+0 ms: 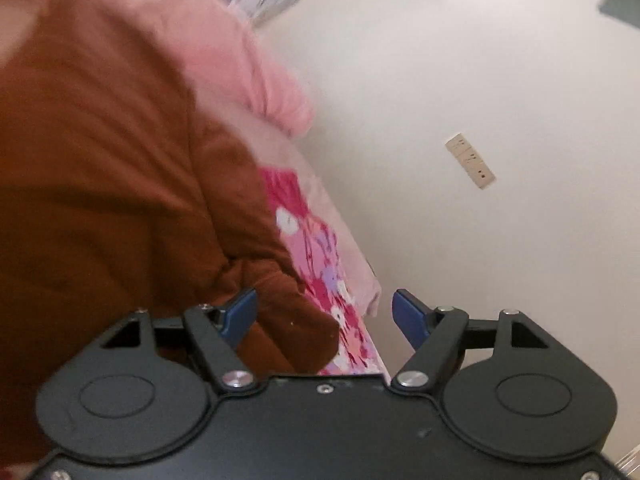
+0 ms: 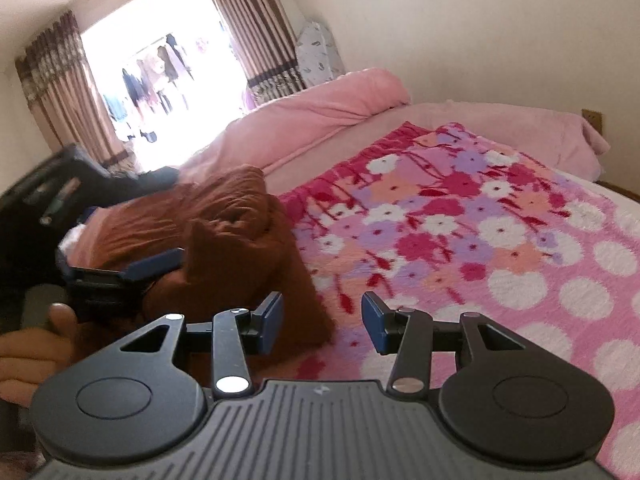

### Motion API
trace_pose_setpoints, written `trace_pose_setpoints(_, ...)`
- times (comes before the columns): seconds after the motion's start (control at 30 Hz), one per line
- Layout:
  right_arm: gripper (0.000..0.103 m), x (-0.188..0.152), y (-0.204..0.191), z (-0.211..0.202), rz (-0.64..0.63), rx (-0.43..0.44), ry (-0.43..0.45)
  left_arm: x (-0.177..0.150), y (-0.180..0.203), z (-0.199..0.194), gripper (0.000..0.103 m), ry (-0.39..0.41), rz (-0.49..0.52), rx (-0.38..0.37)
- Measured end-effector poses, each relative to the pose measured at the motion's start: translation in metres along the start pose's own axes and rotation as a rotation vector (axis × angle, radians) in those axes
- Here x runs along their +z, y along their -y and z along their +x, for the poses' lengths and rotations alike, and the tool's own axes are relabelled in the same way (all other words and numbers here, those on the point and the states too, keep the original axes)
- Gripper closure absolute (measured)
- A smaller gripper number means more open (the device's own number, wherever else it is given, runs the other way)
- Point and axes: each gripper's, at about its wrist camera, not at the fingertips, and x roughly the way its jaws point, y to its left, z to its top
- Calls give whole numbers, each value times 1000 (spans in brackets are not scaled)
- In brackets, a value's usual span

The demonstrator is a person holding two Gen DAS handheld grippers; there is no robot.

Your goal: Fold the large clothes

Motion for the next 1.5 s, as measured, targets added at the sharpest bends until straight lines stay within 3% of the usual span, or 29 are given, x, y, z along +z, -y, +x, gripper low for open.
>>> trace_pose_setpoints(0.1,49,0,-3,-8,31,66,6,-11,6,-49,27,74,128,98)
trace_pose_setpoints(0.17,48,1,-5,-8,62,119,-8,-29,3,-84,27,109,212,209)
trace_pose_setpoints(0.3,44,3,-10,10,148,201,-78,-59,-26,-115,27,109,251,395)
trace_pose_setpoints(0.43,43,3,-11,42,256,218,-145,-71,-57,-113,27,74,228,433)
trace_pose_setpoints(0.57,39,4,-10,65,328,220,-141,-72,-69,-92,27,43,260,497)
trace_pose_setpoints(0.8,39,12,-18,70,334,226,-130,-69,-62,-77,33,87,276,643)
trace_pose_setpoints(1.1,37,16,-20,56,348,306,-117,-70,-54,-80,36,116,302,656)
trace_pose_setpoints(1.43,26,22,-20,86,403,248,-145,-68,-56,-79,35,116,272,656)
trace_pose_setpoints(1.5,33,22,-20,92,402,237,-150,-67,-57,-80,38,125,245,662)
